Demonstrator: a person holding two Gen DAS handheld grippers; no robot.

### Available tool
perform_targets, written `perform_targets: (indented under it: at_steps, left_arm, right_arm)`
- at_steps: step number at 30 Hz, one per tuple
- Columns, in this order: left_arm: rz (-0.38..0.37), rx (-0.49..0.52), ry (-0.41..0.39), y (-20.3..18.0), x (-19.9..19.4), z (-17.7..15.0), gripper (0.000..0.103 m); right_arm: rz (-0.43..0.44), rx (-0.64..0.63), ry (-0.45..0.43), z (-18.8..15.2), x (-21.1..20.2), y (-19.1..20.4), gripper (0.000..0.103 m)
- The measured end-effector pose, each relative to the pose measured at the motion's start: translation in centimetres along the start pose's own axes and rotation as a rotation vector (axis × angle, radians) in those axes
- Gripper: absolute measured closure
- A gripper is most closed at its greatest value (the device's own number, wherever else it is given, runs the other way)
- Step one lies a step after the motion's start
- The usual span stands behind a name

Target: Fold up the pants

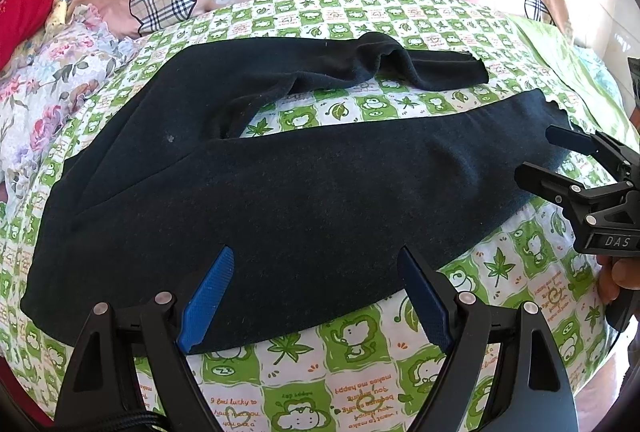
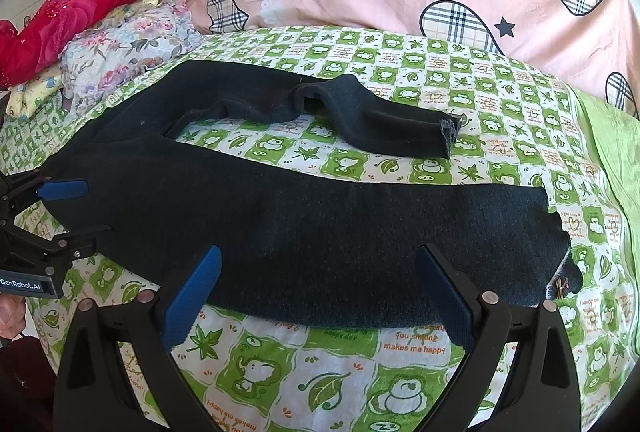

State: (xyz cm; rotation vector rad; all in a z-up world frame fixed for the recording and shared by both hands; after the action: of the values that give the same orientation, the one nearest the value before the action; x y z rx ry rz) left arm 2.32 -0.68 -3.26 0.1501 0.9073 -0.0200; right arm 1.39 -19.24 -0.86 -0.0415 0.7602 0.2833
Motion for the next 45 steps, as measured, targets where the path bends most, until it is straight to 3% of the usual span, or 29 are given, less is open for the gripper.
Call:
perform_targets:
  at_steps: [9,18,33,45]
  left_arm:
    - [-0.01,0.014,0.003,-0.1,0.2,0.1,0.018]
    - [-0.049,0.063,0.007,0.2,0.9,1.8,0.018]
    - [-0.066,0.119,-0.015,2.8,3.5,10.3,0.018]
    - [-0.044,0.234,0.003,3.9,8.2,19.0,0.018]
  right_arm:
    - [0.001,0.0,0.011,-0.2,-0.4,0.3,0.005]
    - [0.006,0.032,0.086,0.4,0.3,-0.7,0.005]
    - [0.028,0.128,0.051,6.0,2.2,-5.1,0.005]
    - [0.071,0.319,0.103,10.2,7.1,-12.3,0.005]
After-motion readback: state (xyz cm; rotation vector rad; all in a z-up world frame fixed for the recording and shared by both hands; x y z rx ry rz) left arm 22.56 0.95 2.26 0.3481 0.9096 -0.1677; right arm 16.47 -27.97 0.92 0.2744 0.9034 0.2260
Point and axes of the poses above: each gripper's, at about its wrist camera, not at the fingertips, and x roughly the way its jaws point, y to its left, z to its top, the point moved 3 cm from there along x, roughly the way its jaws point, and after that the axes turned 4 degrees about z, right-handed, at the moved point
